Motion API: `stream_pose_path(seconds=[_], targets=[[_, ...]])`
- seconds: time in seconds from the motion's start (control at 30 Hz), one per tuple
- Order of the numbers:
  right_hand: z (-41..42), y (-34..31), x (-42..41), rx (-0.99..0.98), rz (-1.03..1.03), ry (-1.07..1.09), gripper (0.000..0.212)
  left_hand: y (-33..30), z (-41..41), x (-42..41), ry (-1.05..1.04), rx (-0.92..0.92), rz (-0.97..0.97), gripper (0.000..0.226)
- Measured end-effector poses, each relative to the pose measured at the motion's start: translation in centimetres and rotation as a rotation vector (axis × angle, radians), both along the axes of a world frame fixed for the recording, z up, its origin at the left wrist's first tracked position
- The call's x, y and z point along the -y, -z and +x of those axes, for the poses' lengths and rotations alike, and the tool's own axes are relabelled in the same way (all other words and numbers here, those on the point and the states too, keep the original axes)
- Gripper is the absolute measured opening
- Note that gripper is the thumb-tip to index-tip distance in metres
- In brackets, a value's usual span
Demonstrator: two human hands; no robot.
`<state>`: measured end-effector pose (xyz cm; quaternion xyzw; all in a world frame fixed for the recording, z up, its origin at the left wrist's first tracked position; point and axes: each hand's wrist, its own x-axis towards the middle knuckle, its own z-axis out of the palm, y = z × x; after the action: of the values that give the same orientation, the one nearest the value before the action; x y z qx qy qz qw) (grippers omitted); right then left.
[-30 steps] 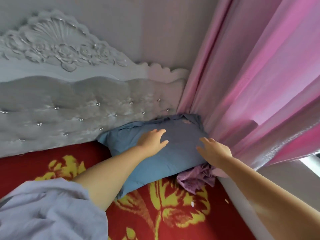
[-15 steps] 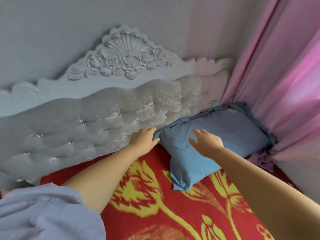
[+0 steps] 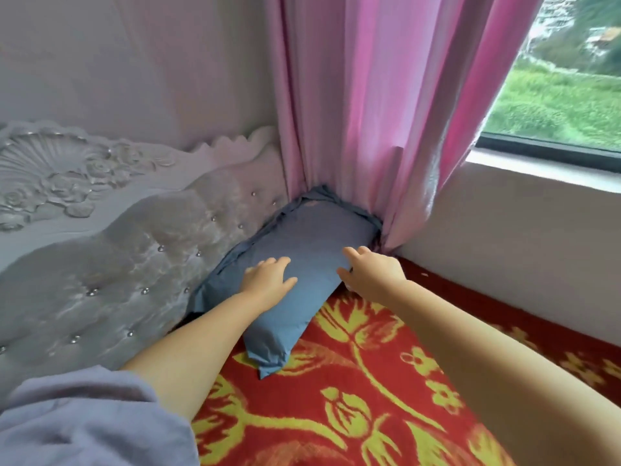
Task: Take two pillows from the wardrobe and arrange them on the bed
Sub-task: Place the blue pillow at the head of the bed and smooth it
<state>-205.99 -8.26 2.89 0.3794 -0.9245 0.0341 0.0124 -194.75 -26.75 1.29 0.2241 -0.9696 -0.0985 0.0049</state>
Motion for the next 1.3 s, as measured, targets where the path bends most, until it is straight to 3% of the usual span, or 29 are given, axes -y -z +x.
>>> stream_pose_path(seconds=[0.17, 0.3, 0.43, 0.63, 0.9, 1.07, 1.3], targets=[[-0.5, 0.9, -10.1, 0.024, 0.043, -0.009, 0.045, 2.2, 0.2, -8.8, 0.027, -0.014, -0.029, 0.049], [-0.1, 0.9, -12.7, 0.035, 0.138, -0.082, 0.049, 1.8, 2.2, -11.1, -0.063, -0.065, 0.016, 0.050], [0.9, -0.2, -9.7, -0.029, 0.140, -0.177, 0.047, 1.1, 5.7, -9.5, -0.179, -0.129, 0.064, 0.049], [6.8, 1.5, -1.2, -0.009, 0.143, -0.298, 0.050, 2.2, 13.5, -2.7, -0.304, -0.083, 0.043, 0.048], [15.5, 4.6, 8.2, 0.078, 0.110, -0.169, 0.048, 2.0, 19.2, 8.3, -0.194, -0.067, 0.047, 0.048], [17.1, 4.7, 7.6, 0.107, 0.095, -0.074, 0.049, 2.4, 18.8, 8.3, -0.089, 0.006, 0.103, 0.049], [16.4, 3.6, 1.6, 0.117, 0.022, 0.061, 0.043, 1.6, 15.3, 3.4, 0.019, 0.064, 0.017, 0.050]])
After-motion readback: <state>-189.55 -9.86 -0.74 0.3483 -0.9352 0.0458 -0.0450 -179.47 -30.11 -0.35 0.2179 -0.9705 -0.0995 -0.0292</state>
